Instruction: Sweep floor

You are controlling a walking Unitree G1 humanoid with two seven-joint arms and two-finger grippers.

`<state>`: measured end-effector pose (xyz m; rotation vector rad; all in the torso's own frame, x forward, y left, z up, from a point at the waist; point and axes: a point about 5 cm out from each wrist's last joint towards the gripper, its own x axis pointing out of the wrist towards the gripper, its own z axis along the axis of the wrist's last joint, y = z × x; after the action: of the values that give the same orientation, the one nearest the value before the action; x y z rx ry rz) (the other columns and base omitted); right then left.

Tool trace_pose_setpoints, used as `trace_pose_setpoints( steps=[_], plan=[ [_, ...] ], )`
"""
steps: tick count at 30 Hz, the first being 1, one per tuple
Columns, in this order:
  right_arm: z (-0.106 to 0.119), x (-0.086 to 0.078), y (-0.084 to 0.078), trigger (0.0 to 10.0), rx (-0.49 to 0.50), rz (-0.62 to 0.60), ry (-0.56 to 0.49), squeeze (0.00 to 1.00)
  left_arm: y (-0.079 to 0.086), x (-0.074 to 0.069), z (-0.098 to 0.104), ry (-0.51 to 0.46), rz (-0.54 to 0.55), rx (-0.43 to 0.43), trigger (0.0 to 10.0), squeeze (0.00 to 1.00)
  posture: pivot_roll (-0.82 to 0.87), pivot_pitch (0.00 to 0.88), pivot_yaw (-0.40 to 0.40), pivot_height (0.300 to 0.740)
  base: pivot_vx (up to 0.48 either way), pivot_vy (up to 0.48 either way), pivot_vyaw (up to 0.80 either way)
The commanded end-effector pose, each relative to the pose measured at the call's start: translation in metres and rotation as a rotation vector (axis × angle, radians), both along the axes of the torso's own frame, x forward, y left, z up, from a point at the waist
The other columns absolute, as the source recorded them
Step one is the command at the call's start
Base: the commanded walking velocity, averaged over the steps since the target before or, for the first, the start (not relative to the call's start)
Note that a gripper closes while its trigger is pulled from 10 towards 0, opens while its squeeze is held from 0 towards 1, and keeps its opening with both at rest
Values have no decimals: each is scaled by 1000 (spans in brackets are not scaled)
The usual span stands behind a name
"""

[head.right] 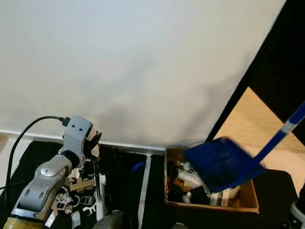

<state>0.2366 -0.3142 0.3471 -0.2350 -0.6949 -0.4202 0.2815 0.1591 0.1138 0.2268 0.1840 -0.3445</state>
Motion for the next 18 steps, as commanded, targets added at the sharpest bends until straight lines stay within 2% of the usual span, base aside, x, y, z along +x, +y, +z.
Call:
trace_pose_setpoints(
  steps=[1, 4, 5, 6, 9, 11, 13, 14, 15, 18],
  plan=[
    [-13, 7, 8, 10000, 23, 82, 69, 0, 1, -1, 0, -11, 4, 22, 10000, 0, 51, 166, 63, 740, 0, 0, 0],
    [-32, 16, 16, 10000, 38, 186, 158, 0, 1, 0, 1, -13, 4, 21, 10000, 0, 53, 166, 63, 740, 0, 0, 0],
    [-42, 21, 21, 10000, 61, 266, 209, 0, 1, 0, 1, -13, 6, 22, 10000, 0, 56, 165, 63, 740, 0, 0, 0],
    [-42, 21, 21, 10000, 61, 266, 209, 0, 1, 0, 1, -13, 6, 22, 10000, 0, 56, 165, 63, 740, 0, 0, 0],
    [-66, 31, 34, 10000, 103, 431, 298, 0, 3, 0, 1, -14, 13, 27, 10000, 0, 64, 164, 62, 740, 0, 0, 0],
    [-70, 33, 36, 10000, 109, 462, 309, 0, 4, 0, 1, -14, 15, 28, 10000, 0, 64, 164, 62, 740, 0, 0, 0],
    [-78, 37, 44, 10000, 156, 575, 327, 0, 4, 0, 1, -14, 19, 31, 10000, 0, 73, 165, 62, 740, 0, 0, 0],
    [-78, 37, 44, 10000, 156, 575, 327, 0, 4, 0, 1, -14, 19, 31, 10000, 0, 73, 165, 62, 740, 0, 0, 0],
    [-85, 40, 55, 10000, 168, 694, 347, 0, 4, -1, 1, -13, 23, 34, 10000, 0, 79, 166, 63, 740, 0, 0, 0],
    [-91, 43, 64, 10000, 174, 756, 369, 0, 5, -2, 0, -12, 25, 36, 10000, 0, 82, 167, 63, 740, 0, 0, 0]
  ],
)
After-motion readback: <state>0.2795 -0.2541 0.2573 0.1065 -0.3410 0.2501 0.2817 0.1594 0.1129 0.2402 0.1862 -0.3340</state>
